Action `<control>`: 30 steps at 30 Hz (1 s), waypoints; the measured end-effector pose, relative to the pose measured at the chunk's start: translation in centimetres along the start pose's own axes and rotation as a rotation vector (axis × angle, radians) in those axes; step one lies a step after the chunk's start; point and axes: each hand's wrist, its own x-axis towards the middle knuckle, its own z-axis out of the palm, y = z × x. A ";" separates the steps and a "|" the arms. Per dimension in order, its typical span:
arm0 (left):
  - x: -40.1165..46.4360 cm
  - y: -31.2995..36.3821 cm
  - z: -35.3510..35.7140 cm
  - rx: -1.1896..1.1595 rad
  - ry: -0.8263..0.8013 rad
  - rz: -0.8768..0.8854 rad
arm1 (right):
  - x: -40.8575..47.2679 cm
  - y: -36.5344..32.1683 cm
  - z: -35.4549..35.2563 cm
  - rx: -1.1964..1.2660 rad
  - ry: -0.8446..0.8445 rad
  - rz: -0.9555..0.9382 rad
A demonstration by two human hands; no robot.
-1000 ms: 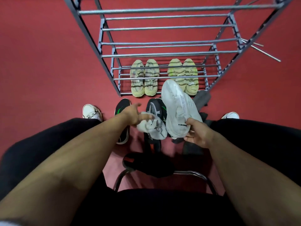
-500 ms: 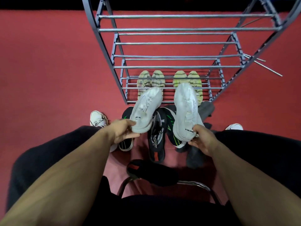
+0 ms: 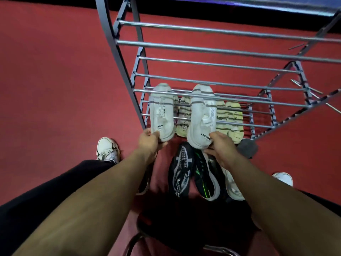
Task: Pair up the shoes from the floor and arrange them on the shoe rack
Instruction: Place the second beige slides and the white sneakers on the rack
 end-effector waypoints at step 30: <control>2.5 -0.9 -1.0 0.719 0.303 0.315 | 3.7 2.2 4.4 -0.728 -0.023 -0.274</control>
